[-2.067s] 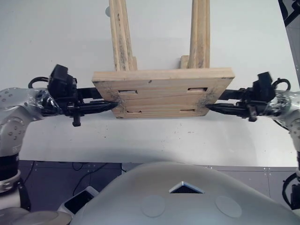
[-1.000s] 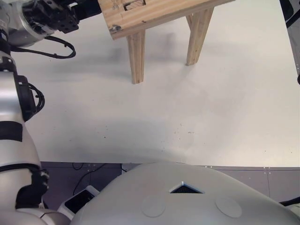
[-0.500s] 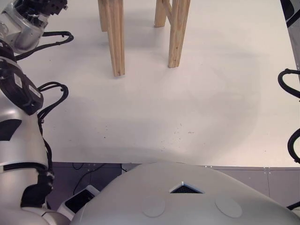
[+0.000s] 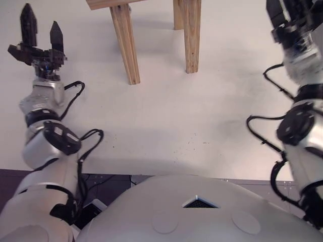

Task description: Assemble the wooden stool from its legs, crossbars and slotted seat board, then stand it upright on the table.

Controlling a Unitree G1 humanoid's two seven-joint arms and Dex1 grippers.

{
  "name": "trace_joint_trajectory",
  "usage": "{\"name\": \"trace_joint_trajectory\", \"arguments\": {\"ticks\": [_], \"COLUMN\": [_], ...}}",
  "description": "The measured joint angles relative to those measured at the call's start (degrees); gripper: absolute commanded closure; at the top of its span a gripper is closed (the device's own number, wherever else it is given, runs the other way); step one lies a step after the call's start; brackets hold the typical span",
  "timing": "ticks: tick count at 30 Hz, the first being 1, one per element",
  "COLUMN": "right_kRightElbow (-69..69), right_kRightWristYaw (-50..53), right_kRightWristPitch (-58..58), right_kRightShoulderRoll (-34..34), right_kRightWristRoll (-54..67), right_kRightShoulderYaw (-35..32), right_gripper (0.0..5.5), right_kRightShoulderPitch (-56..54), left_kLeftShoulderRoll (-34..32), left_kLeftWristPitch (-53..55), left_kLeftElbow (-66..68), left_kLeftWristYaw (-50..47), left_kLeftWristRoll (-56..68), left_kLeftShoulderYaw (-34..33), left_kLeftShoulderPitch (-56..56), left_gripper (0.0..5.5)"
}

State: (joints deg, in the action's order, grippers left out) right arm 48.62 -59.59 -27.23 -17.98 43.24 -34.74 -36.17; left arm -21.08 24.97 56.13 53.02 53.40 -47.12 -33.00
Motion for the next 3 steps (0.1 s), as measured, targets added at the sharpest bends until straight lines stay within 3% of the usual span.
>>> {"name": "trace_joint_trajectory", "arguments": {"ticks": [3], "right_kRightElbow": [-5.7], "right_kRightWristYaw": [8.47], "right_kRightWristPitch": [11.92], "right_kRightShoulderRoll": [9.84], "right_kRightWristRoll": [-1.08], "right_kRightShoulderYaw": [-1.21], "right_gripper": [0.1], "right_kRightShoulderPitch": [3.94], "left_kLeftShoulderRoll": [6.61], "left_kLeftWristPitch": [-17.66], "left_kLeftElbow": [-3.15], "left_kLeftWristYaw": [-10.34], "left_kLeftWristRoll": [-8.59], "left_kLeftShoulderYaw": [3.94], "left_kLeftShoulderPitch": [-0.52], "left_gripper": [0.12]}}
